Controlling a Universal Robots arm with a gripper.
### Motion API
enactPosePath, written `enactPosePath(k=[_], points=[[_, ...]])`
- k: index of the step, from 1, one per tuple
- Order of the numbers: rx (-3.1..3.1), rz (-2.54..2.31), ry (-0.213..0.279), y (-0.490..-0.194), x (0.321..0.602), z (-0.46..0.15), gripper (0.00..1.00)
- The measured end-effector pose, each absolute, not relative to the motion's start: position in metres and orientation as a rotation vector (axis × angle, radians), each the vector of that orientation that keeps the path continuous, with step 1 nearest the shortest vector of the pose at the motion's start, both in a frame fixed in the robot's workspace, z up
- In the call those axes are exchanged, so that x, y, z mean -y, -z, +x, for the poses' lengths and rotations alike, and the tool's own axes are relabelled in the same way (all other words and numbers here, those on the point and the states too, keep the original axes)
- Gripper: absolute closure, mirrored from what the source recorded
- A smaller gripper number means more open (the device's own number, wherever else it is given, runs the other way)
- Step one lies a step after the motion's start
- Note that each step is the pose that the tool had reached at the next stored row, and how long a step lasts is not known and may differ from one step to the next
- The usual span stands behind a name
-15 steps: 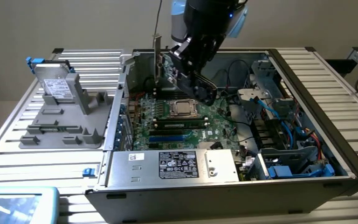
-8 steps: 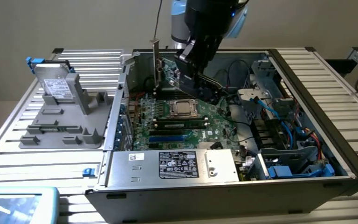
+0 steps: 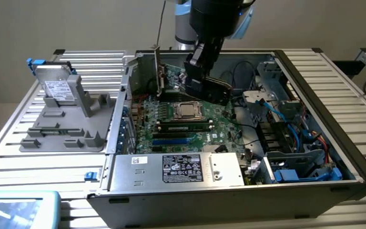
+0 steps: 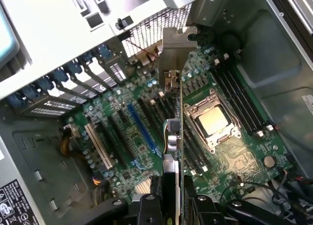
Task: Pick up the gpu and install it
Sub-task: 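Insert the gpu into the slot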
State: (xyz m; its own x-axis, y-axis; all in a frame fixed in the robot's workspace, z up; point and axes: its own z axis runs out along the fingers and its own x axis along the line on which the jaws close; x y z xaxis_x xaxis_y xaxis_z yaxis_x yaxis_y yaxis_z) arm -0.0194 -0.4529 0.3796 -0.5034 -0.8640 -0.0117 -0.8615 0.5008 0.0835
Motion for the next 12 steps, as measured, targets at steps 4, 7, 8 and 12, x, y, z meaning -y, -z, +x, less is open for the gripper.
enactPosePath(k=[4,7,8,12], points=[[2.637,1.648,0.116,-0.3786,0.4529,-0.0194,0.72],[2.591,1.72,0.112,-0.3777,0.4529,-0.0194,0.72],[2.576,1.743,0.111,-0.3773,0.4529,-0.0194,0.72],[2.51,1.835,0.108,-0.3761,0.4529,-0.0194,0.72]])
